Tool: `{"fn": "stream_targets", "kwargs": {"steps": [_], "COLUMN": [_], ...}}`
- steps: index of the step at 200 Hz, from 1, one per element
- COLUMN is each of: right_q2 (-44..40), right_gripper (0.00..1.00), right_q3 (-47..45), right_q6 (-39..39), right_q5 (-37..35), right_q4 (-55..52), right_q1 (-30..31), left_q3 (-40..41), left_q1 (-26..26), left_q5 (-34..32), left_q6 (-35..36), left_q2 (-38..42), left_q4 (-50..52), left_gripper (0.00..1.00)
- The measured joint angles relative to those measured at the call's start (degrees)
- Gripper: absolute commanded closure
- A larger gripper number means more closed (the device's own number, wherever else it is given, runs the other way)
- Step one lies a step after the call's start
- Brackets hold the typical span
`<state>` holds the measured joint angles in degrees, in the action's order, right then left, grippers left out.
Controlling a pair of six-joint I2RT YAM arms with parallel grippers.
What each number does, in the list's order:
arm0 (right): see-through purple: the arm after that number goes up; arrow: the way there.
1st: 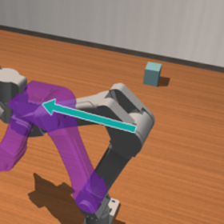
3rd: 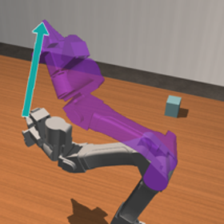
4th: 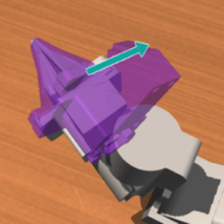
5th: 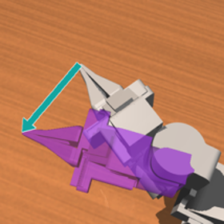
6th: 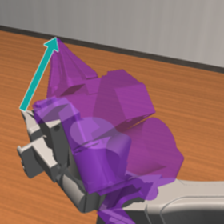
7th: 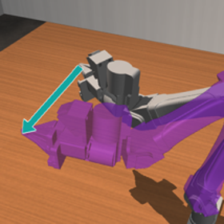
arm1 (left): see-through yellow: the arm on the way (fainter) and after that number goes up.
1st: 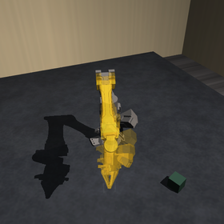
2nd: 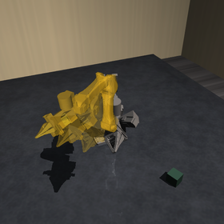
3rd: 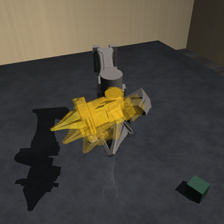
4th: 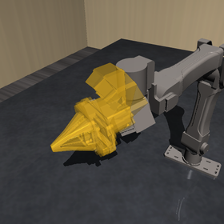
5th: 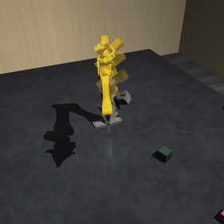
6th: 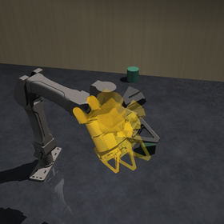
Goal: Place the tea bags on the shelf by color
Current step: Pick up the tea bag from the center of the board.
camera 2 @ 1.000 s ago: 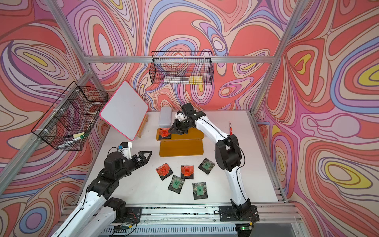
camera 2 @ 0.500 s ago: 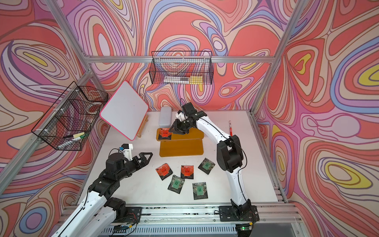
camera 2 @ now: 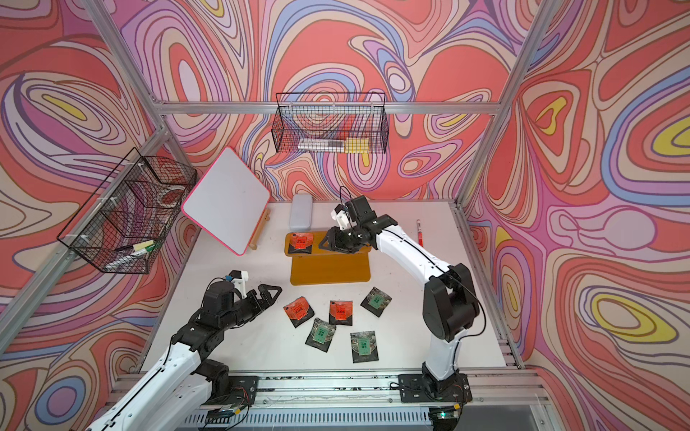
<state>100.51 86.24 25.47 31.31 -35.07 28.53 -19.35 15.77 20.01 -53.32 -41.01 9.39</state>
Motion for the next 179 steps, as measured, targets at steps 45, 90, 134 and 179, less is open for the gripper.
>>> {"fn": "stream_targets", "kwargs": {"steps": [45, 90, 134, 179], "right_q2": [-11.32, -14.08, -15.04, -13.64], "right_gripper": [0.57, 0.55, 0.55, 0.55], "right_q3": [-13.94, -20.92, -28.33, -30.93], "right_q6": [-1.84, -0.31, 6.12, 11.52], "right_q5": [-4.20, -10.58, -15.06, -18.43], "right_q4": [5.42, 7.10, 12.87, 18.10], "right_q1": [3.23, 11.61, 18.05, 22.86], "left_q3": [2.14, 2.23, 2.23, 2.23], "left_q1": [0.00, 0.02, 0.24, 1.27], "left_q5": [1.16, 2.97, 4.04, 4.57], "left_q6": [-0.72, -0.72, -0.72, -0.74], "left_q2": [-2.67, -7.13, -10.38, -14.36], "left_q4": [-2.80, -7.15, -10.73, -14.62], "left_gripper": [0.12, 0.12, 0.12, 0.12]}}
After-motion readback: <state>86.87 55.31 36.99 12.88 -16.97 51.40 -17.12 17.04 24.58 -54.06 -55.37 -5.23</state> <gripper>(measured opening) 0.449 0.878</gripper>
